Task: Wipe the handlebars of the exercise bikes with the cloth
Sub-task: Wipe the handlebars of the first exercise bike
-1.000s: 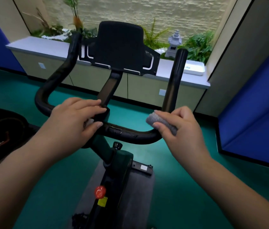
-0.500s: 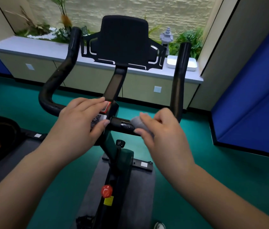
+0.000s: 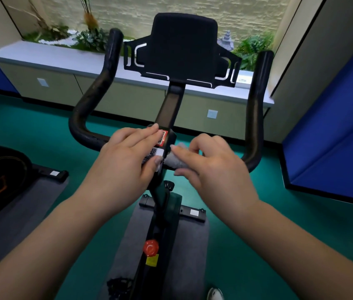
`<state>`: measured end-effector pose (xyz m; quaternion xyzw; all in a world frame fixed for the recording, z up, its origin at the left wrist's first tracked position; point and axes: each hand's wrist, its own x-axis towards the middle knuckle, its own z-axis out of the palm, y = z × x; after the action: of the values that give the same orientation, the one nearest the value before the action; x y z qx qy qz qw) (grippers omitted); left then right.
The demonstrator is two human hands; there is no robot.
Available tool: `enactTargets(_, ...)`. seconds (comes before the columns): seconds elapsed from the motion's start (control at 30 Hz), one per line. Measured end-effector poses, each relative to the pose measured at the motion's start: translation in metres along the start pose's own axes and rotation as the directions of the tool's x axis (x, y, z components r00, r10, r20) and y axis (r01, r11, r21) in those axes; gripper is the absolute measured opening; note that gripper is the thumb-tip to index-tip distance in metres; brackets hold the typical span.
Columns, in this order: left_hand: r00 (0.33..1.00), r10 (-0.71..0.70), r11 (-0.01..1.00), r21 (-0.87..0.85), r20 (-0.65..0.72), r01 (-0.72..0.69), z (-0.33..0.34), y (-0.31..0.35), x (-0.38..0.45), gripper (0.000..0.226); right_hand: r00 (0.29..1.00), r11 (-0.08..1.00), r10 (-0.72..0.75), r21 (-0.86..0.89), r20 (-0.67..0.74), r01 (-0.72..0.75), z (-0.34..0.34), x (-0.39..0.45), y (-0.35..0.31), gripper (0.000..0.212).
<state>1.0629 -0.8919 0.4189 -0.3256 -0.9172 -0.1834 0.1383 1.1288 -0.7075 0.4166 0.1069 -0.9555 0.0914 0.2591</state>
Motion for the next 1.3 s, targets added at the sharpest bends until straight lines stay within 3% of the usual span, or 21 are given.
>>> enactTargets(0.2, 1.0, -0.022, 1.0, -0.018, -0.005, 0.022, 0.001, 0.0, 0.0, 0.058, 1.0, 0.997, 0.01, 0.071, 0.029, -0.012, -0.022, -0.017, 0.04, 0.037)
enactTargets(0.33, 0.999, -0.031, 0.999, -0.037, -0.016, 0.03, 0.001, 0.0, -0.001, 0.058, 1.0, 0.99, 0.005, 0.142, 0.012, -0.007, -0.009, 0.0, 0.023, 0.033)
enactTargets(0.53, 1.0, -0.022, 0.999, -0.05, -0.009, 0.022, 0.0, 0.0, 0.0, 0.057, 0.993, 0.987, -0.063, 0.15, 0.097, 0.048, -0.007, 0.005, 0.026, 0.039)
enactTargets(0.8, 0.999, -0.042, 0.997, -0.069, -0.025, 0.041, 0.002, 0.002, -0.002, 0.057, 0.984, 0.972, 0.053, 0.217, 0.172, -0.09, -0.008, 0.014, 0.016, 0.036)
enactTargets(0.97, 0.999, -0.028, 0.998, -0.06, -0.026, 0.027, 0.001, 0.002, -0.001, 0.055, 0.919, 0.932, 0.108, 0.282, 0.378, -0.226, -0.017, 0.034, 0.019, 0.03)
enactTargets(1.1, 0.999, -0.034, 0.997, -0.066, -0.026, 0.032, 0.002, 0.003, -0.001, 0.055, 0.795, 0.855, 0.231, 0.274, 0.56, -0.441, -0.034, 0.037, 0.039, 0.015)
enactTargets(1.3, 0.999, -0.048, 0.997, -0.06, -0.025, 0.046, 0.003, 0.002, -0.002, 0.055, 0.703, 0.876, 0.179, 0.214, 0.689, -0.432, -0.008, 0.073, 0.035, 0.022)
